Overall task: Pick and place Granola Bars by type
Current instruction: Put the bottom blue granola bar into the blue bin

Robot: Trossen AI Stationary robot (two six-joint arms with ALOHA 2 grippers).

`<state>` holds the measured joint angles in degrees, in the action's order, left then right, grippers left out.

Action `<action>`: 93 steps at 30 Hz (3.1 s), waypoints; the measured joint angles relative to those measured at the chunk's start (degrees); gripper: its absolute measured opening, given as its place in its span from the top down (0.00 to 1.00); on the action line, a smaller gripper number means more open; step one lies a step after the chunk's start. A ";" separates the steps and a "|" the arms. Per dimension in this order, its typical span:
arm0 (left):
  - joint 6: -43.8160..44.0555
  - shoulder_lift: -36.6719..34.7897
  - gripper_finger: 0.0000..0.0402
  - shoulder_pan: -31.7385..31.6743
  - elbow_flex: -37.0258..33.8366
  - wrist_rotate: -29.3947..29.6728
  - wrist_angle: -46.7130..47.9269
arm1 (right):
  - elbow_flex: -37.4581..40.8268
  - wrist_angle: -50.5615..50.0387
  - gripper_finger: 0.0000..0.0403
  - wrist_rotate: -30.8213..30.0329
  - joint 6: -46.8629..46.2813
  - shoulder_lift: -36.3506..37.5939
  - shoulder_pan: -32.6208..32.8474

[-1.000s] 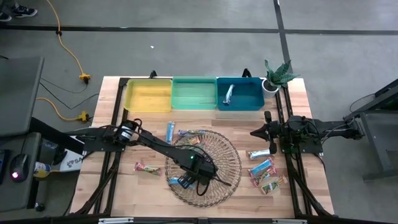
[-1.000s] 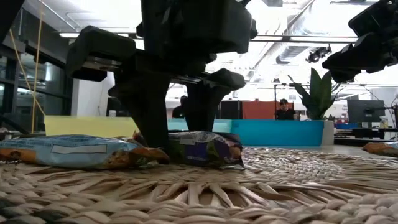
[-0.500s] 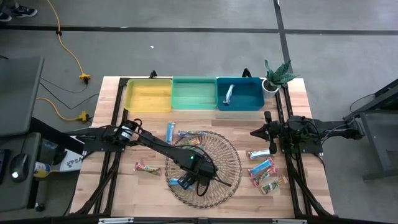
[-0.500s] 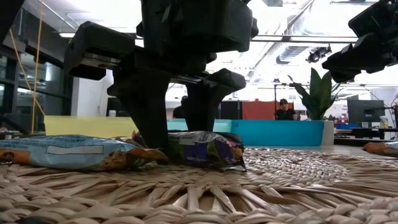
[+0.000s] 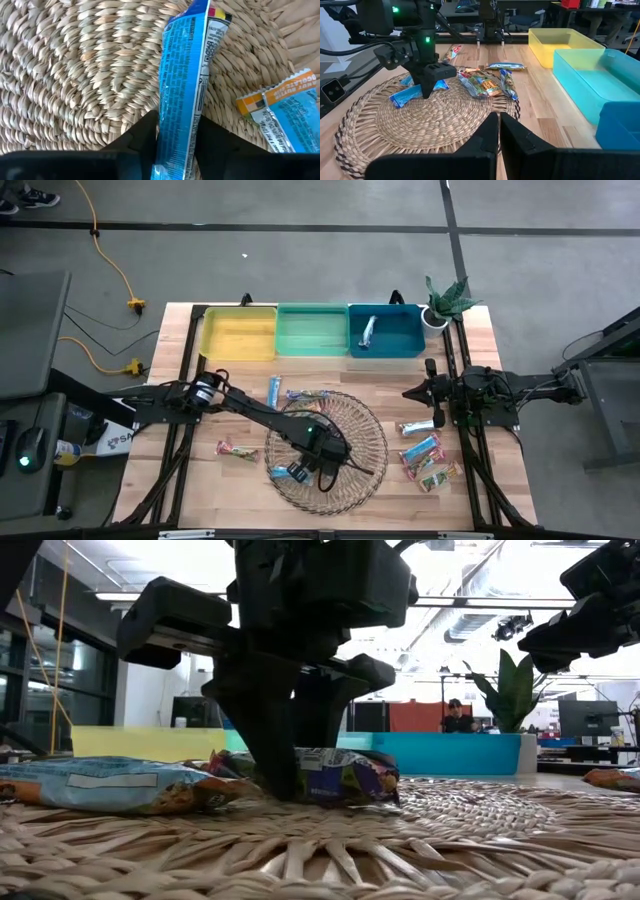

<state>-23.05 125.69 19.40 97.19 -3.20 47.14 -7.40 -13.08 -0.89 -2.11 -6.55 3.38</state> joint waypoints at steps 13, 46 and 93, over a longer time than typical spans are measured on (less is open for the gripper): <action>-0.06 0.37 0.86 -0.18 3.81 4.22 4.50 | 0.00 0.02 1.00 0.00 -0.02 0.00 -0.02; 22.08 -1.20 0.90 -27.70 37.24 -63.48 -2.42 | 0.02 0.04 1.00 0.02 0.00 -0.21 -0.02; 30.80 -4.72 0.90 -32.61 37.81 36.20 -38.43 | 0.02 0.02 1.00 0.03 -0.01 -0.22 0.00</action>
<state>7.75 120.97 -13.21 135.00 33.00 8.71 -7.38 -13.06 -0.86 -2.12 -6.76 3.38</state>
